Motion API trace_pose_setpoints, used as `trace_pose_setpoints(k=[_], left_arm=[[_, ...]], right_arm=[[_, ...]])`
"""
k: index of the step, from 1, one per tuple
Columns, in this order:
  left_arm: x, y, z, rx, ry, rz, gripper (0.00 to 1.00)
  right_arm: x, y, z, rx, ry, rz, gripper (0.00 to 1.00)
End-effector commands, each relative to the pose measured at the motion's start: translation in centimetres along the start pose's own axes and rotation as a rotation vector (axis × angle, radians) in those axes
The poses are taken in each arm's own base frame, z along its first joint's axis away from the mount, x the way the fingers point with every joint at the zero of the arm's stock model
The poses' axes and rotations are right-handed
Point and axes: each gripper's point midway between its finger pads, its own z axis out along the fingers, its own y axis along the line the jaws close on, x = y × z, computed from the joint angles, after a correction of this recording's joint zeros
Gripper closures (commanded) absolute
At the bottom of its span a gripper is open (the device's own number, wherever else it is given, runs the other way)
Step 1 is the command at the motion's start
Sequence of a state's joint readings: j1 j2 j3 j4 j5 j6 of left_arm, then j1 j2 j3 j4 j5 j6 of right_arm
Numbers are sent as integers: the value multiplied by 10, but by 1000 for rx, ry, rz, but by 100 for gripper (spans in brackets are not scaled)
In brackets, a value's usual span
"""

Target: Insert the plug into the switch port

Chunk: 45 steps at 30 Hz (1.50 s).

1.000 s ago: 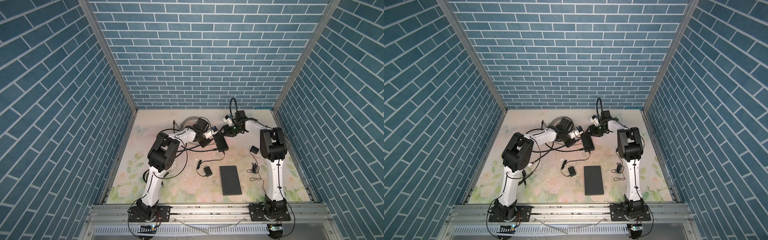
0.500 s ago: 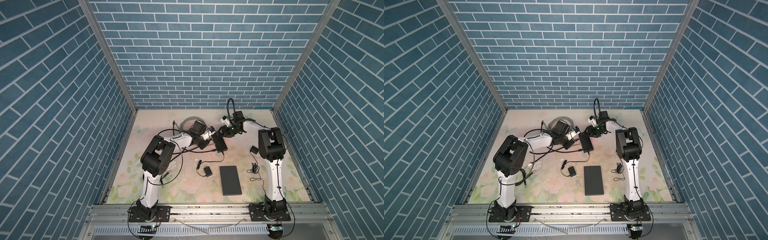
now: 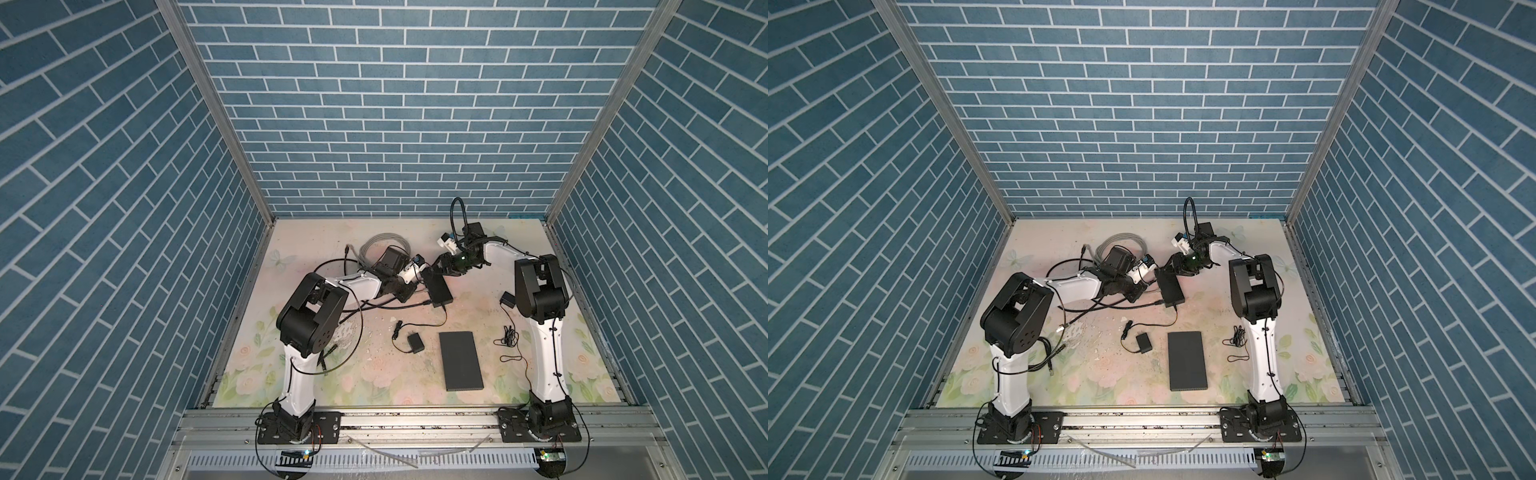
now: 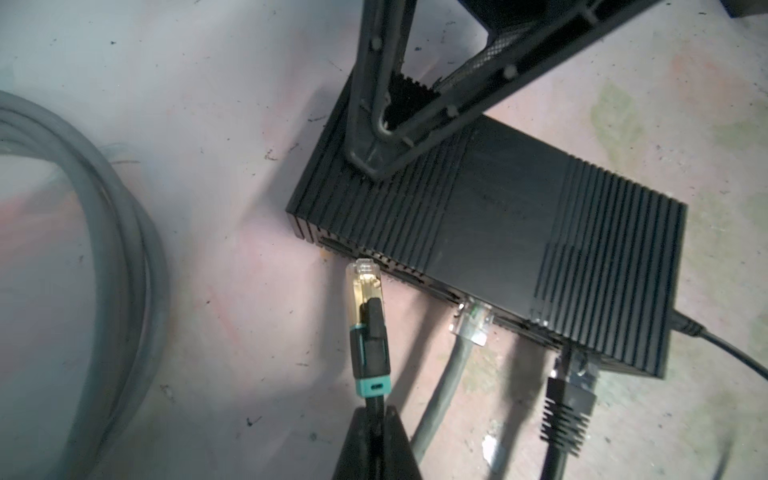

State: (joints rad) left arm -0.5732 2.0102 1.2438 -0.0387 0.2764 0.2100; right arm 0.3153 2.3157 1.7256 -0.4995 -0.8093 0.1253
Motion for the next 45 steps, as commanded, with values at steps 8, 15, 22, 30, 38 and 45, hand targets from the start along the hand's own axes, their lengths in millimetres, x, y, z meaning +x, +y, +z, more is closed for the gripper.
trace_pose_setpoints(k=[8,15,22,30,38,45], left_arm=[[-13,-3,-7,6,-72,23,98],[-14,-10,-4,45,-104,32,99],[-10,-10,-10,36,-92,47,99],[-8,-3,-10,24,-93,47,99],[-8,-2,-3,31,-104,16,99],[-9,-6,-1,51,-143,3,99]], right_arm=[[21,-3,26,27,105,-32,47],[20,-4,30,29,109,-35,48],[17,-8,26,63,107,-36,47],[21,-12,26,62,127,-41,47],[22,-4,21,19,134,-46,45],[28,7,23,-54,168,-60,45]])
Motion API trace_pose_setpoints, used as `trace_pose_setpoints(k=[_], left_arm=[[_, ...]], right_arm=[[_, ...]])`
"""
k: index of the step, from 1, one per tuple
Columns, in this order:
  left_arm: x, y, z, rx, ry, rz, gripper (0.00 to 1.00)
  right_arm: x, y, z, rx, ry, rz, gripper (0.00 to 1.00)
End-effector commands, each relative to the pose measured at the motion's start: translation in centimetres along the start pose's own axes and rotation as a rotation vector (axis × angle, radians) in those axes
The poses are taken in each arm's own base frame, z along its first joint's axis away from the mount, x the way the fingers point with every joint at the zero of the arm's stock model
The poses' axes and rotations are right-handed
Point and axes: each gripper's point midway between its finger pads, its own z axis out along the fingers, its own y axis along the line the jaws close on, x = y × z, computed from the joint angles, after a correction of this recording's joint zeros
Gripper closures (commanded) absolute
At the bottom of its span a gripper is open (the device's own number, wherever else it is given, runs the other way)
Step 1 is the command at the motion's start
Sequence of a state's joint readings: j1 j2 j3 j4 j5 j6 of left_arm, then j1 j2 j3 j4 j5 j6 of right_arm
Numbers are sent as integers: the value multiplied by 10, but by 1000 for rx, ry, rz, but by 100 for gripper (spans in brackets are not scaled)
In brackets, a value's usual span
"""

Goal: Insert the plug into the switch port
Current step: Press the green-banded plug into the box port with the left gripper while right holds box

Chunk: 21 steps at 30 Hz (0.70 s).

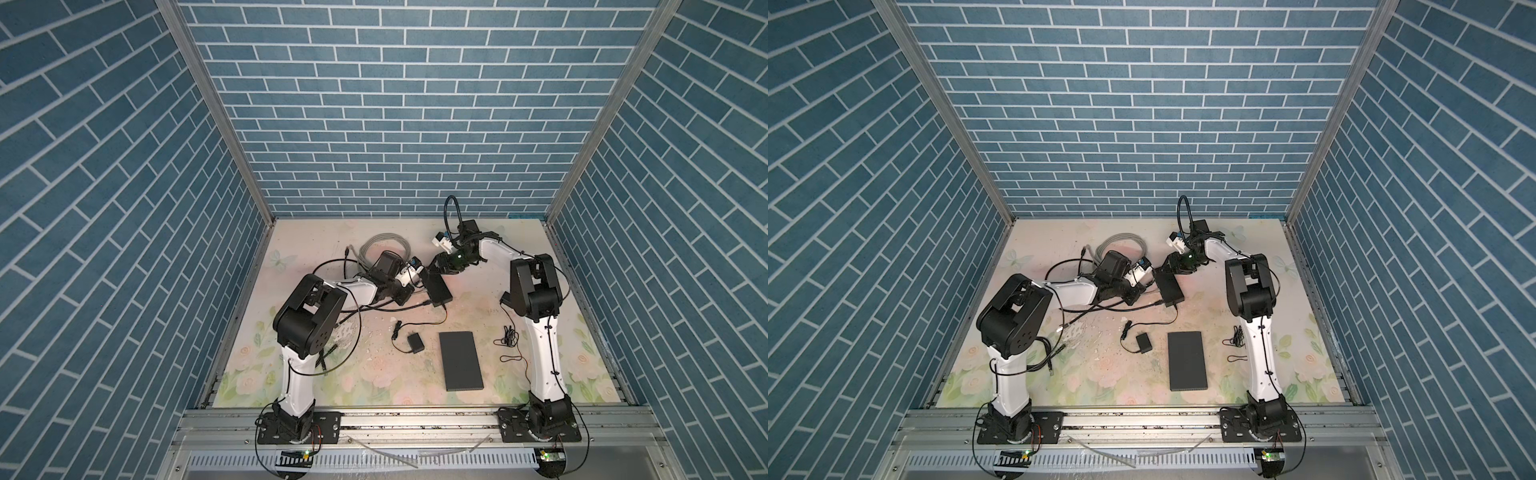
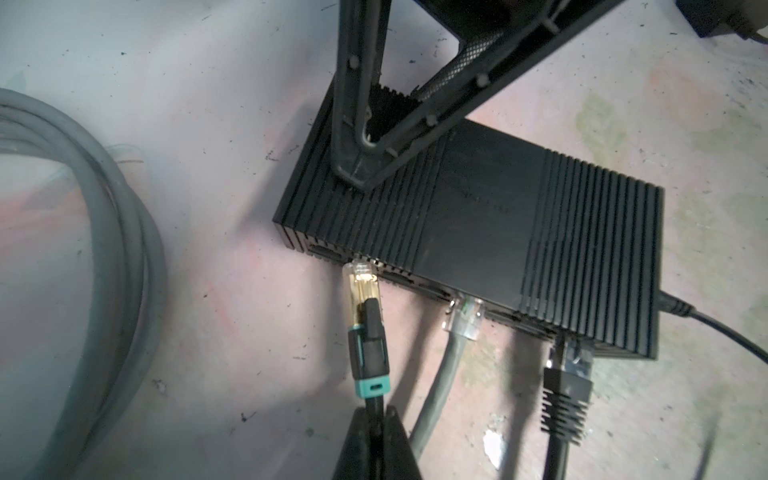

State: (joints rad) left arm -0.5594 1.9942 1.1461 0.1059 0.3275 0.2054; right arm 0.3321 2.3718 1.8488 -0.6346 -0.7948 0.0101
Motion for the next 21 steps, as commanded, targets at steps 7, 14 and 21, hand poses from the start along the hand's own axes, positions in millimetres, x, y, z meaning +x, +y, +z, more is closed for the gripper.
trace_pose_setpoints(k=[7,14,21], left_arm=[[-10,-7,-2,25,-111,7,99],[-2,-8,0,29,-122,9,99],[7,-1,-4,50,-70,-8,98]], right_arm=[[32,20,23,-112,127,-30,46],[45,25,34,-141,176,-59,47],[43,24,38,-146,172,-70,47]])
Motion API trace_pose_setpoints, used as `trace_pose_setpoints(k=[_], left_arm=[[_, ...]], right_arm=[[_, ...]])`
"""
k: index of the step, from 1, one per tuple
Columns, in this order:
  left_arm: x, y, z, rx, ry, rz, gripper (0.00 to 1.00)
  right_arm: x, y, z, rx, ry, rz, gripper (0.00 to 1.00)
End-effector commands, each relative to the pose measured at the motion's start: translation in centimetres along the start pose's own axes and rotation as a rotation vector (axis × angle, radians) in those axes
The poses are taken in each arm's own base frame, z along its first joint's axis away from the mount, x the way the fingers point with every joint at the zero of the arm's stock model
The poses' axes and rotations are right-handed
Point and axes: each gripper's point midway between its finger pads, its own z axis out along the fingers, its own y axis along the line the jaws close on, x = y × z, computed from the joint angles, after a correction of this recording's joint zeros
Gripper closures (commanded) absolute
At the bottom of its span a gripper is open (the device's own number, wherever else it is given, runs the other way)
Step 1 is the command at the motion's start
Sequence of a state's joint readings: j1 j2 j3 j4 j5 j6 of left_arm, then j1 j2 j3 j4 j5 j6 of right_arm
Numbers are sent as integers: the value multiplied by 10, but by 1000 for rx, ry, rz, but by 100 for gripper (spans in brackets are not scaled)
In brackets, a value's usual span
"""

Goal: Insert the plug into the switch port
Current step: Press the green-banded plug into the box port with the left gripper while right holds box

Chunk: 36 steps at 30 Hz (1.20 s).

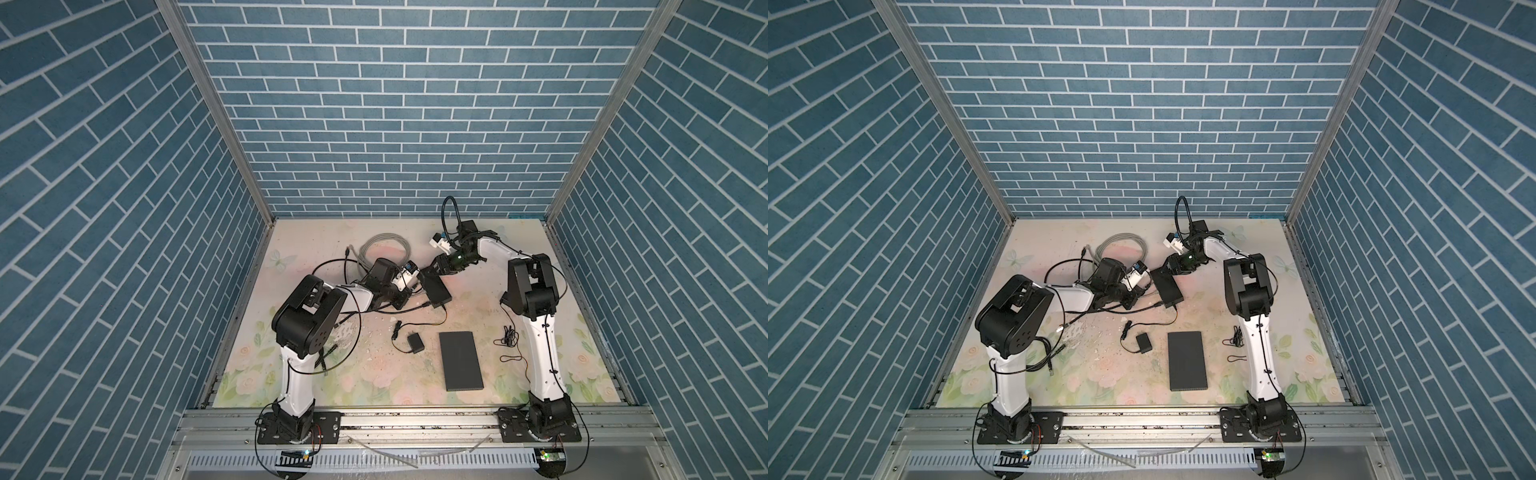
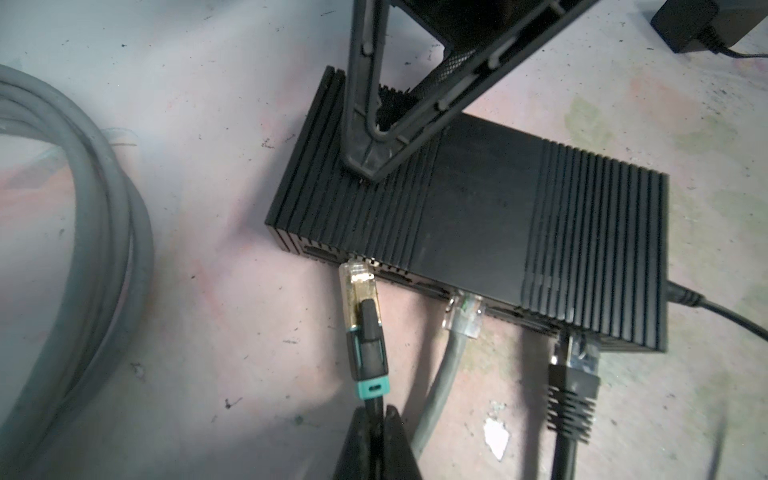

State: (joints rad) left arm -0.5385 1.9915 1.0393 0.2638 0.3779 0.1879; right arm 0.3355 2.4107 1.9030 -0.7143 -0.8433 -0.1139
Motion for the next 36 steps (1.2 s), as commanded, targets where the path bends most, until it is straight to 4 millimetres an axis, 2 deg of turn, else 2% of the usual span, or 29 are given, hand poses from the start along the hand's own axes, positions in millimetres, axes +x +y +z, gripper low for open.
trace_pose_setpoints(k=[1,14,21,26,31,36], left_arm=[[-5,2,-4,29,5,1,98],[-2,17,-1,55,59,-45,97],[-7,16,1,86,57,-69,97],[-11,12,1,98,2,-76,96],[-18,7,-6,112,-69,-71,96],[-18,9,-4,105,-61,-84,96]], right_arm=[[34,19,36,-99,125,6,47],[41,36,40,-172,147,-64,51],[43,52,39,-241,148,-102,52],[52,66,48,-279,194,-134,52],[56,67,56,-279,213,-146,52],[55,70,57,-287,209,-158,53]])
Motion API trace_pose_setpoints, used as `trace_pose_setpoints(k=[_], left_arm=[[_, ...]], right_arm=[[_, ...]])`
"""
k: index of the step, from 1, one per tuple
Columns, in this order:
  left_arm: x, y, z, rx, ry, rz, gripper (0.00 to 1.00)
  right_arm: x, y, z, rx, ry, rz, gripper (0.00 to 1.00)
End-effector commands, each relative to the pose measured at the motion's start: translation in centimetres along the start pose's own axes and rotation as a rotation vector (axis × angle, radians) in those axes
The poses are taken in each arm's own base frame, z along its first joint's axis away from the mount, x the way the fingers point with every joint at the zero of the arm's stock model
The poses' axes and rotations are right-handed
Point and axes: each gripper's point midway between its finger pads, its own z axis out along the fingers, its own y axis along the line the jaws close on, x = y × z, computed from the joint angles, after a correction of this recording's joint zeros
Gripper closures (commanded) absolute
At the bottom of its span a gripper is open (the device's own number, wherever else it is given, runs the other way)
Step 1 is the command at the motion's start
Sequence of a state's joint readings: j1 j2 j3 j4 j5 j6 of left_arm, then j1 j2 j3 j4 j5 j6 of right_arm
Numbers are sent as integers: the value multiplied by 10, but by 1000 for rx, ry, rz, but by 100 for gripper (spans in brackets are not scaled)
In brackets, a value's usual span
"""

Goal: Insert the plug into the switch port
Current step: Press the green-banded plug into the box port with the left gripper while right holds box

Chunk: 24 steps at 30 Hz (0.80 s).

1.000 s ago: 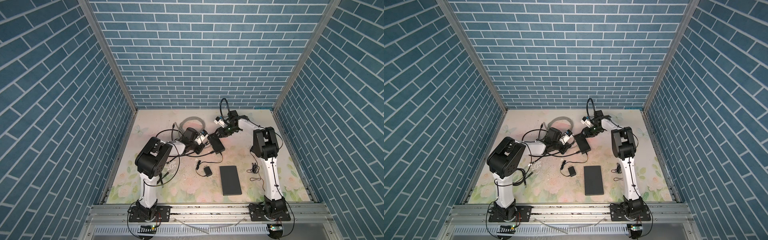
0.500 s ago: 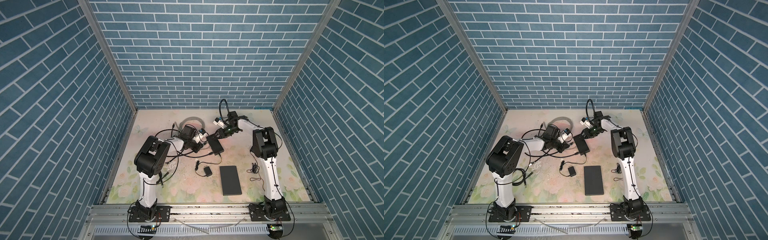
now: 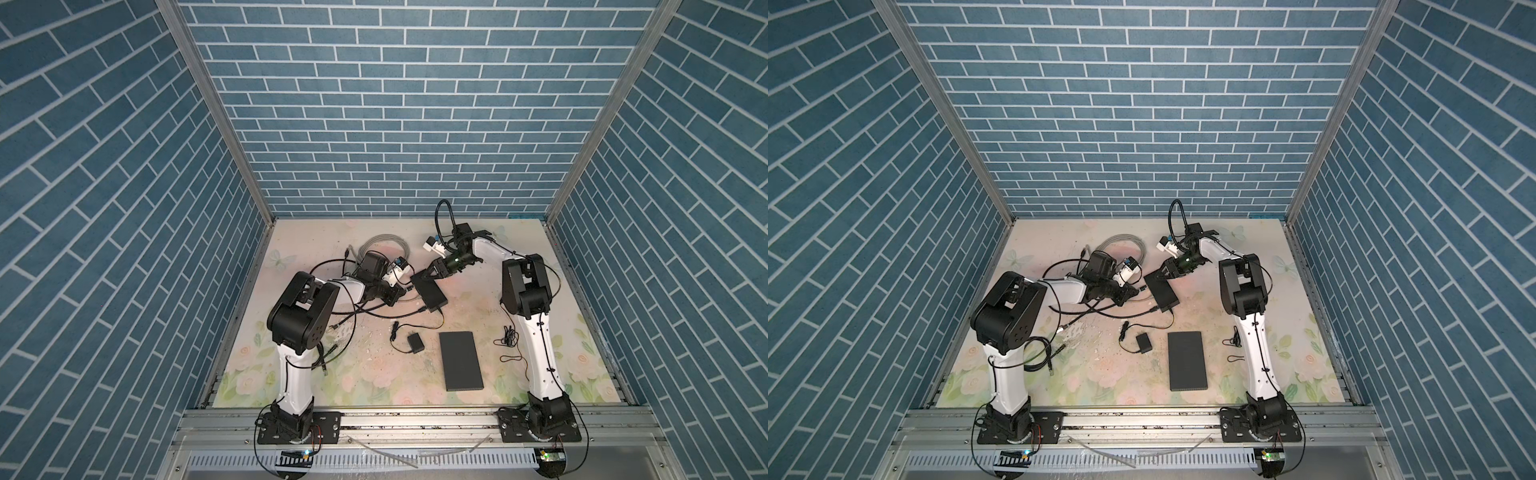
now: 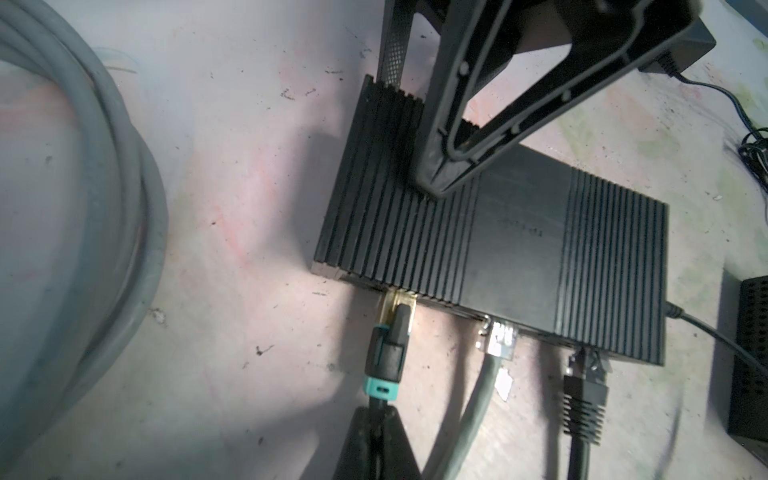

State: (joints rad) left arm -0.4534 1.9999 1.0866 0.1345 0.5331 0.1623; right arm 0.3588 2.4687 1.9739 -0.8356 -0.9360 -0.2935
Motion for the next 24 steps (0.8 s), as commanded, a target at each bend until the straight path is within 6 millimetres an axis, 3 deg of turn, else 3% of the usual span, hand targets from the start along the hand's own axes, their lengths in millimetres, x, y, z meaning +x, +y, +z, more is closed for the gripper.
trace_pose_setpoints(k=[1,13,24], left_arm=[[-27,-3,9,2,-99,28,97],[-55,-11,23,-2,-129,-27,100],[-58,-12,28,-20,-127,-38,100]], right_arm=[[34,52,52,-182,140,-48,52],[38,66,60,-224,159,-80,54],[47,67,67,-239,178,-65,52]])
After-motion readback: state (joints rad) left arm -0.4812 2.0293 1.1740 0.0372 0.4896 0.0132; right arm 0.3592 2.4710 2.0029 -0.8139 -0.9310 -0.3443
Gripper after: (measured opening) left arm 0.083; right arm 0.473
